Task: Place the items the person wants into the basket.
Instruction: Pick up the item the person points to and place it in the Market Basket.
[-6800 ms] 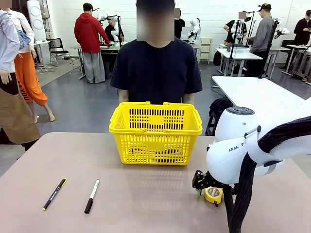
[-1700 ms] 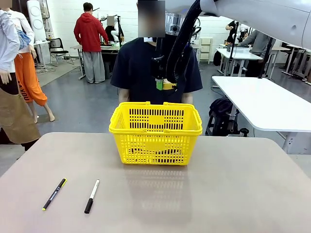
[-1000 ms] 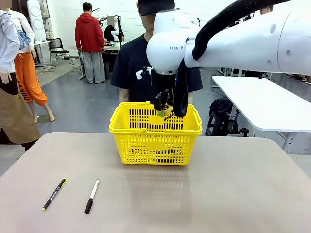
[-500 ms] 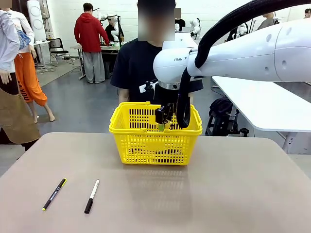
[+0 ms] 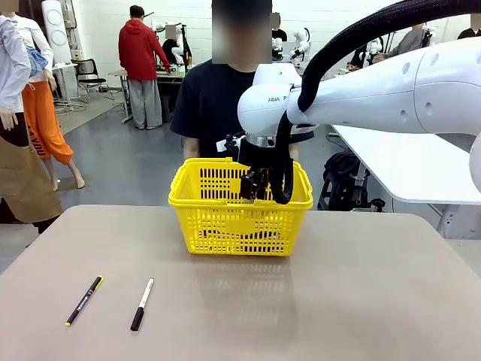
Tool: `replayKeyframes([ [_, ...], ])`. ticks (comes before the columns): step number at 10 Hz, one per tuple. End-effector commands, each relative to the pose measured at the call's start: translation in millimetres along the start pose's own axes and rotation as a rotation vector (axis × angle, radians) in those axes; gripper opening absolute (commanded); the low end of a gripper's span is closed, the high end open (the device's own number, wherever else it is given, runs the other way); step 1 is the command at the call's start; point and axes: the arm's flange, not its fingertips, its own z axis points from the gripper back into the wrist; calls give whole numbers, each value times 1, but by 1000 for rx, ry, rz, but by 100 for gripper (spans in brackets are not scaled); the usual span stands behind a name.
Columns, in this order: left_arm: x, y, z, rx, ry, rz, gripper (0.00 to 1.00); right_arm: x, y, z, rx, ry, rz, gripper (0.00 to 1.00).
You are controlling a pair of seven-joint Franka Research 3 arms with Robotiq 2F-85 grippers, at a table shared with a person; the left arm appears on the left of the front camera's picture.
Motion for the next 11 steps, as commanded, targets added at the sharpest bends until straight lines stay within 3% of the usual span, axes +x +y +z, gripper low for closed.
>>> replayKeyframes([
  [1,-1,0,0,-4,-19,-20,100,0,0,5,2,-2,20,100],
  [7,-1,0,0,-4,-19,-20,100,-2,5,11,11,-2,18,100],
  [9,-1,0,0,-4,-19,-20,100,-35,24,87,122,38,-114,100],
  [11,-1,0,0,-4,-19,-20,100,-114,79,191,89,9,-212,100],
])
